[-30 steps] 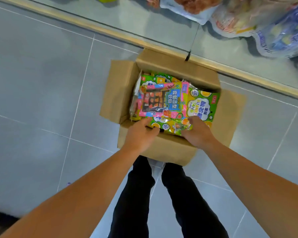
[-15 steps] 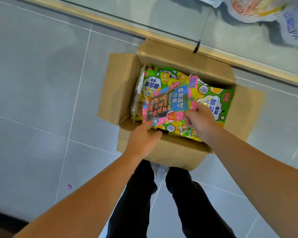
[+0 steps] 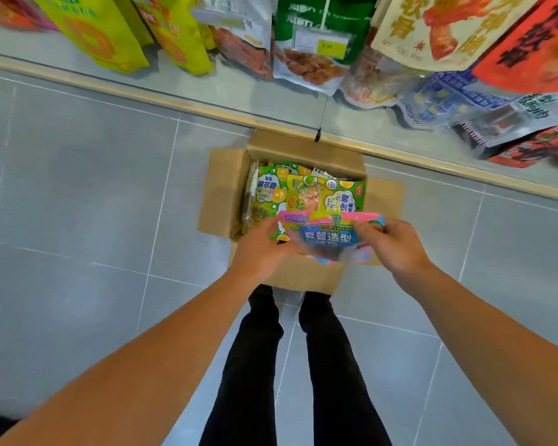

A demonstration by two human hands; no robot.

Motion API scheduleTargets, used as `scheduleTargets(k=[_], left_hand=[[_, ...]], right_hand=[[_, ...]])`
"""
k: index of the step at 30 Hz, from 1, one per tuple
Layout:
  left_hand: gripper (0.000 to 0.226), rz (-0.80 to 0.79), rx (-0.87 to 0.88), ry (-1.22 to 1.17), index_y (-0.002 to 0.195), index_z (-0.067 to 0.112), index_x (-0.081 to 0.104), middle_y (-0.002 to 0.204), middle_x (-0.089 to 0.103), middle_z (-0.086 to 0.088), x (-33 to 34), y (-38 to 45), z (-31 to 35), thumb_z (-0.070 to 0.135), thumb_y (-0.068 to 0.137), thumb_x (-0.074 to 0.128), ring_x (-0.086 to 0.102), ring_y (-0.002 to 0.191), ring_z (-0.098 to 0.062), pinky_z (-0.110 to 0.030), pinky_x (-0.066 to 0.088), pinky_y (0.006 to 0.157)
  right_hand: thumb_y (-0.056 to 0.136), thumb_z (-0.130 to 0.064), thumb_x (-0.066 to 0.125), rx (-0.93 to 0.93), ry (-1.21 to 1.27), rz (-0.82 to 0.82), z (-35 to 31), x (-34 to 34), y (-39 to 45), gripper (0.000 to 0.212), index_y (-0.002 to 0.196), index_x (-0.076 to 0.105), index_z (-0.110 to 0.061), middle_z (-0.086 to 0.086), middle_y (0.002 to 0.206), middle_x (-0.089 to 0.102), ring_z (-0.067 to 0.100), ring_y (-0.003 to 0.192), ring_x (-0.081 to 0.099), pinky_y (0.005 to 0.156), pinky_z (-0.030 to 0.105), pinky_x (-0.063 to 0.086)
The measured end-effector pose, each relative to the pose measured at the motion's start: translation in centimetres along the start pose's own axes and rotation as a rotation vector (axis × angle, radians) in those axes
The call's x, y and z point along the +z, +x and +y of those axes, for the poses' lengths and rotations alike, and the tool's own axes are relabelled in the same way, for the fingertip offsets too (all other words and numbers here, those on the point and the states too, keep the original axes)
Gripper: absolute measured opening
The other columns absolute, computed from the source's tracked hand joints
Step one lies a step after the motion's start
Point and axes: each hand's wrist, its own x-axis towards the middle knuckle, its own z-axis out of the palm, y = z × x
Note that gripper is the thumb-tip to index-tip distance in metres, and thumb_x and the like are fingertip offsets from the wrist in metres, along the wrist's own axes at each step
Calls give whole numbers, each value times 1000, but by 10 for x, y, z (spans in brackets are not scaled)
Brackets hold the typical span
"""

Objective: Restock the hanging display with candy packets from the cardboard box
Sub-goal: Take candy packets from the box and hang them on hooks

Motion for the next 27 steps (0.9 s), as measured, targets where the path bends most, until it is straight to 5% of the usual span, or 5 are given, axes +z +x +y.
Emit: scheduleTargets(k=[4,7,16,22,27], left_hand=[[42,-63,81,-103,110,30,67,106,73,12,-27,-47,28,24,69,77,69,92,-9,-33,52,89],[37,-165,160,-183,104,20,72,107,74,0,-45,-95,53,23,67,74,68,96,-13,-34,52,94],[29,-247,275,-370,104,16,74,113,73,-2,-65,-201,98,23,76,76,66,111,-19,-45,42,108],[19,-257,304,-471,107,13,72,112,73,-9,-45,-239,142,8,89,65,65,111,-30,-52,45,104],[18,-314,398,-473,107,11,69,106,74,-7,11,-270,201,11,90,66,67,103,-25,-41,56,91]], right_hand=[[97,-22,61,-77,99,1,-41,-11,-60,22,87,73,-6,5,80,77,20,69,68,64,25,56],[96,-28,62,-122,188,27,-71,-19,-108,37,92,67,8,27,86,72,31,67,69,69,41,58],[99,-33,56,-204,458,59,-123,-35,-215,31,85,69,-9,6,77,76,14,55,65,46,21,44],[89,-25,66,-259,505,-58,-116,-74,-269,33,114,68,-3,13,109,73,27,93,68,82,35,54],[84,-3,72,-283,391,34,-83,-136,-300,19,103,69,-6,18,102,74,27,89,70,90,45,56]])
